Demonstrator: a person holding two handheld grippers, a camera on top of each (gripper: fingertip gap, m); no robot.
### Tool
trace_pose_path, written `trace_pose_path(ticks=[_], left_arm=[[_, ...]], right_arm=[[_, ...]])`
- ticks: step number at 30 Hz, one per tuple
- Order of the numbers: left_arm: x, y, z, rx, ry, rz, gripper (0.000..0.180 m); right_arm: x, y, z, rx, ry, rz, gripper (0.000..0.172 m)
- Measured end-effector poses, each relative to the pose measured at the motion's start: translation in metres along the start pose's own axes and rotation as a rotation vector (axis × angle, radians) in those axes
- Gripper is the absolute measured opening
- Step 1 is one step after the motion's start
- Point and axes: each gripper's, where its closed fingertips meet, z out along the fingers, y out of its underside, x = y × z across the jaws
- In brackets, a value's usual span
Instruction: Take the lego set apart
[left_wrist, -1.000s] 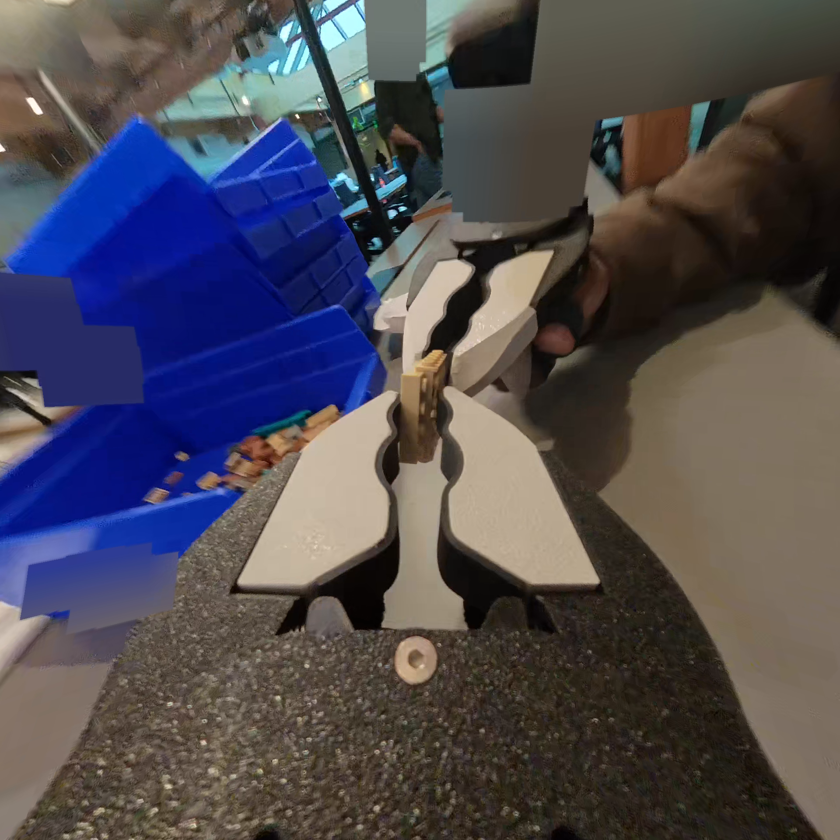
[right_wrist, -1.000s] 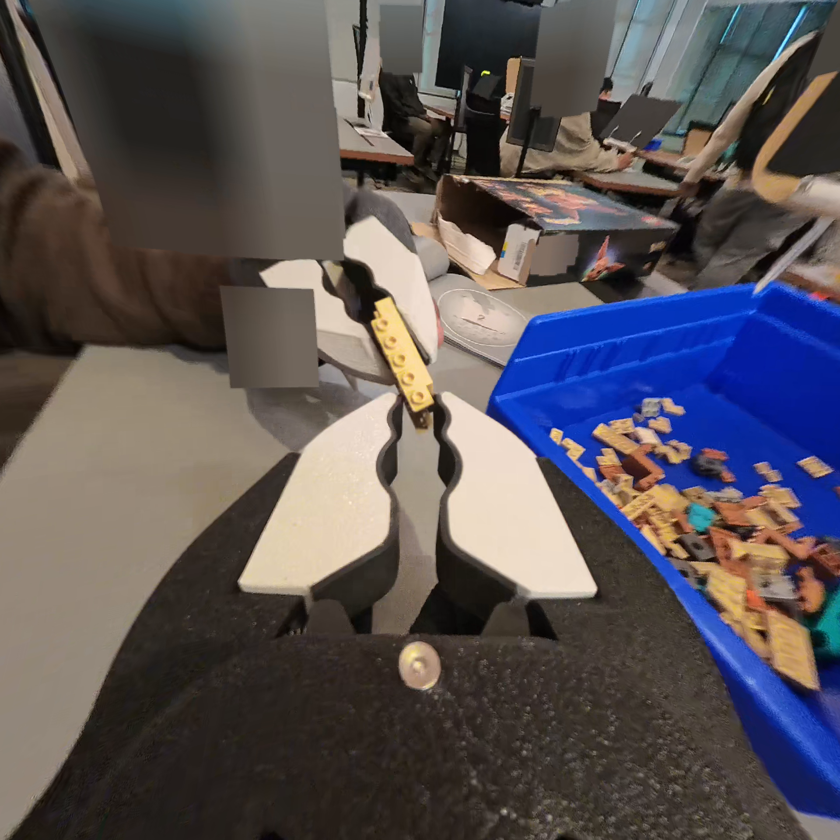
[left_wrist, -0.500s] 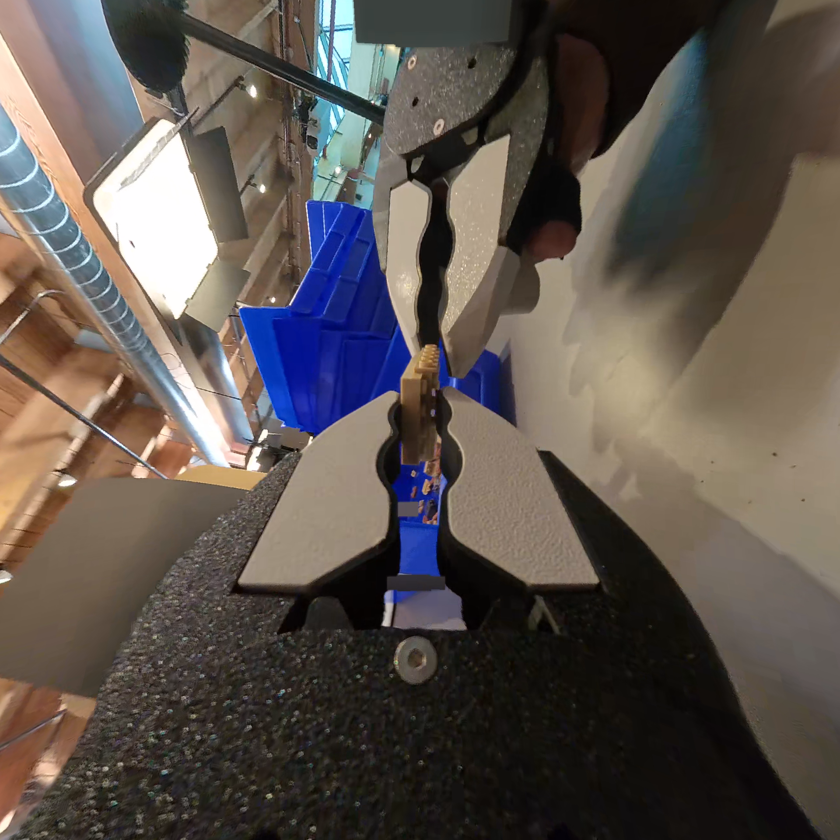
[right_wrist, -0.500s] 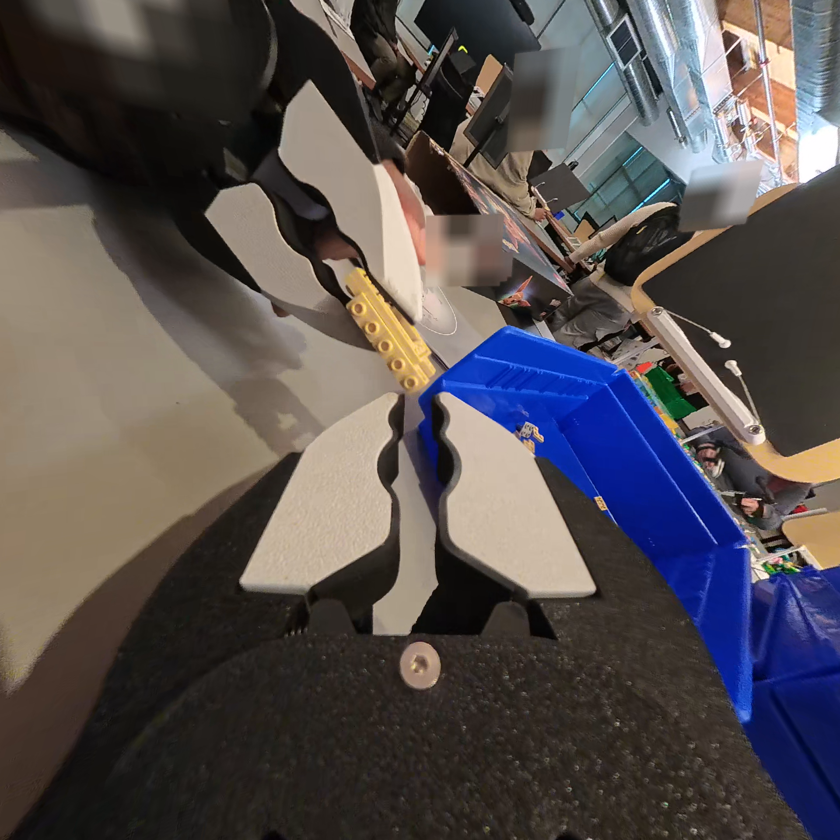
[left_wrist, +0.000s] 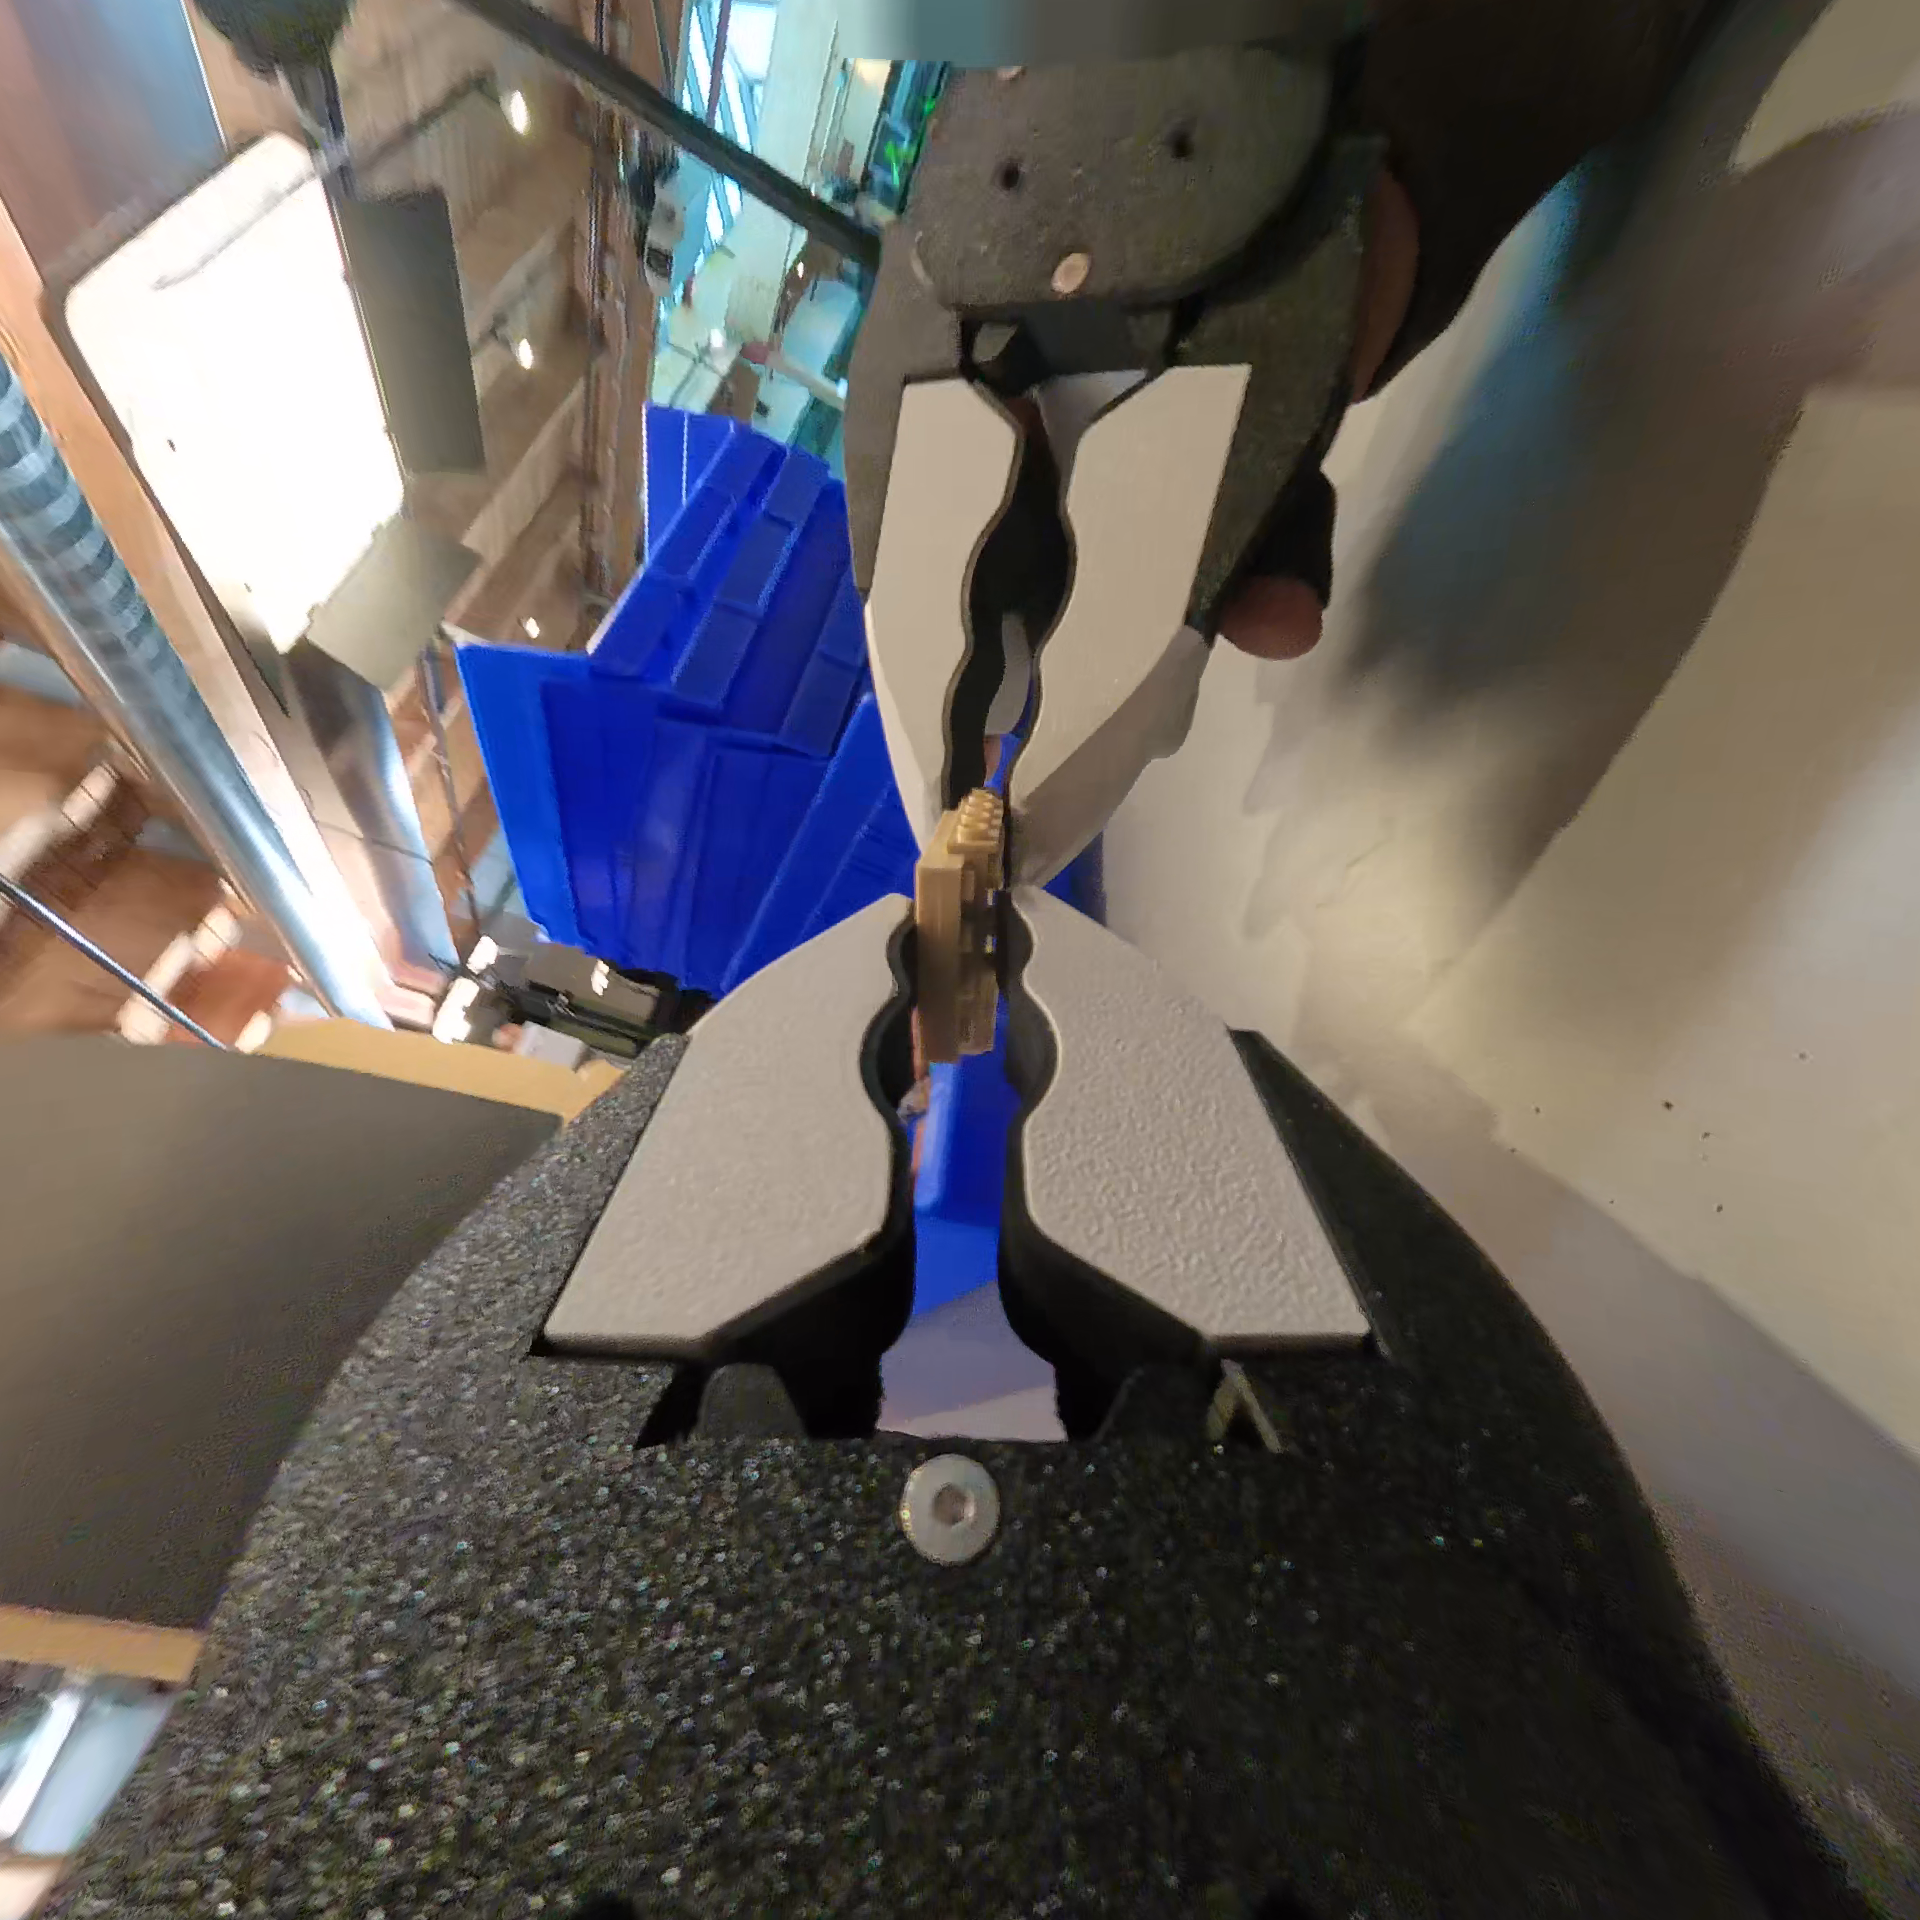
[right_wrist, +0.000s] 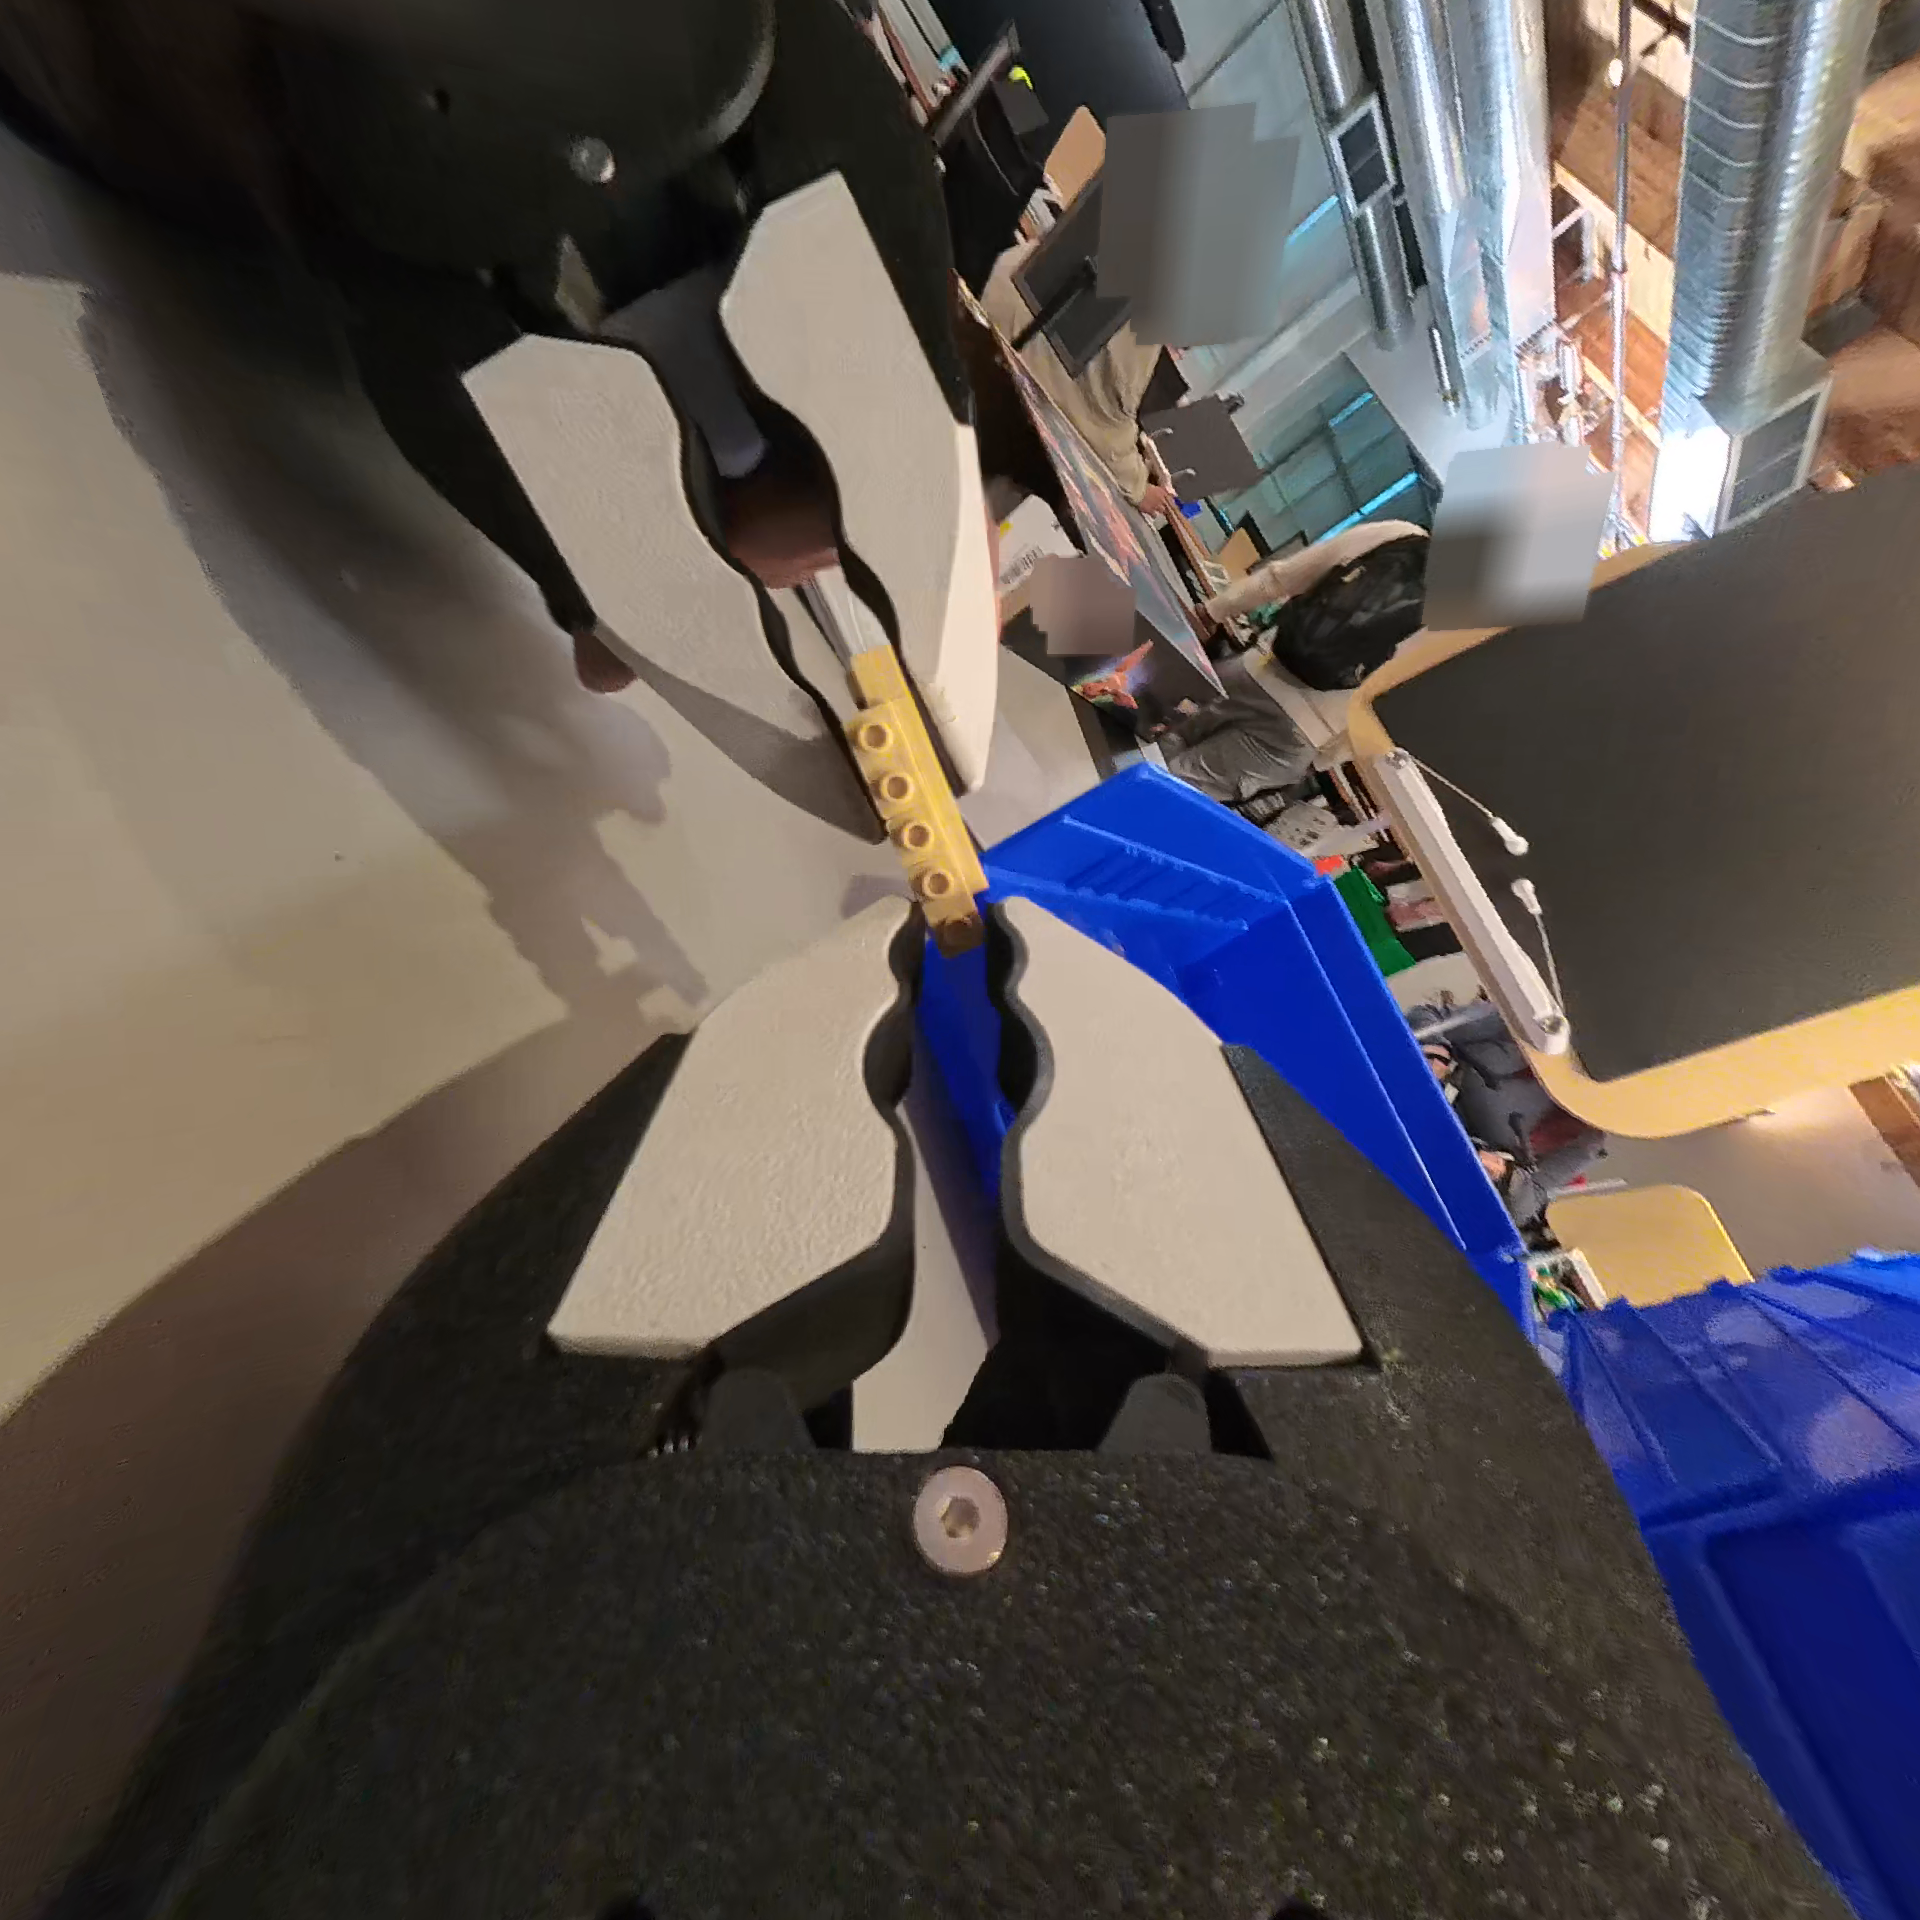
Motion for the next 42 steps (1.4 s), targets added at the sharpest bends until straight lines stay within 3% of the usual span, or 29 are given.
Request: trace_pose_path(ticks=[8, 12, 17, 21, 23, 29, 32, 37, 42], left_arm=[[0.016, 0.023, 0.013, -0.166, 0.133, -0.374, 0.012], [0.026, 0.030, 0.015, -0.213, 0.198, -0.481, 0.012], [0.031, 0.028, 0.013, -0.209, 0.185, -0.241, 0.012], [0.033, 0.018, 0.014, -0.178, 0.173, -0.139, 0.012], [0.037, 0.020, 0.014, -0.195, 0.182, -0.097, 0.012], [0.035, 0.023, 0.019, -0.263, 0.153, -0.173, 0.012], [0.043, 0.026, 0.019, -0.276, 0.191, -0.146, 0.012], [0.043, 0.026, 0.018, -0.280, 0.190, -0.088, 0.012], [0.046, 0.026, 0.019, -0.290, 0.191, -0.048, 0.012]], right_arm=[[0.000, 0.025, 0.006, -0.171, 0.052, -0.056, 0.008], [-0.007, 0.035, 0.008, -0.213, 0.028, -0.074, 0.007], [-0.021, 0.038, 0.007, -0.243, -0.130, 0.115, 0.012], [-0.032, 0.043, 0.008, -0.294, -0.176, 0.103, 0.021], [-0.030, 0.048, 0.009, -0.321, -0.142, 0.074, 0.006], [-0.021, 0.053, 0.009, -0.374, -0.071, 0.048, 0.003], [-0.029, 0.059, 0.009, -0.411, -0.096, -0.039, 0.007], [-0.036, 0.058, 0.010, -0.401, -0.139, -0.026, 0.018], [-0.035, 0.058, 0.010, -0.406, -0.126, -0.029, 0.010]])
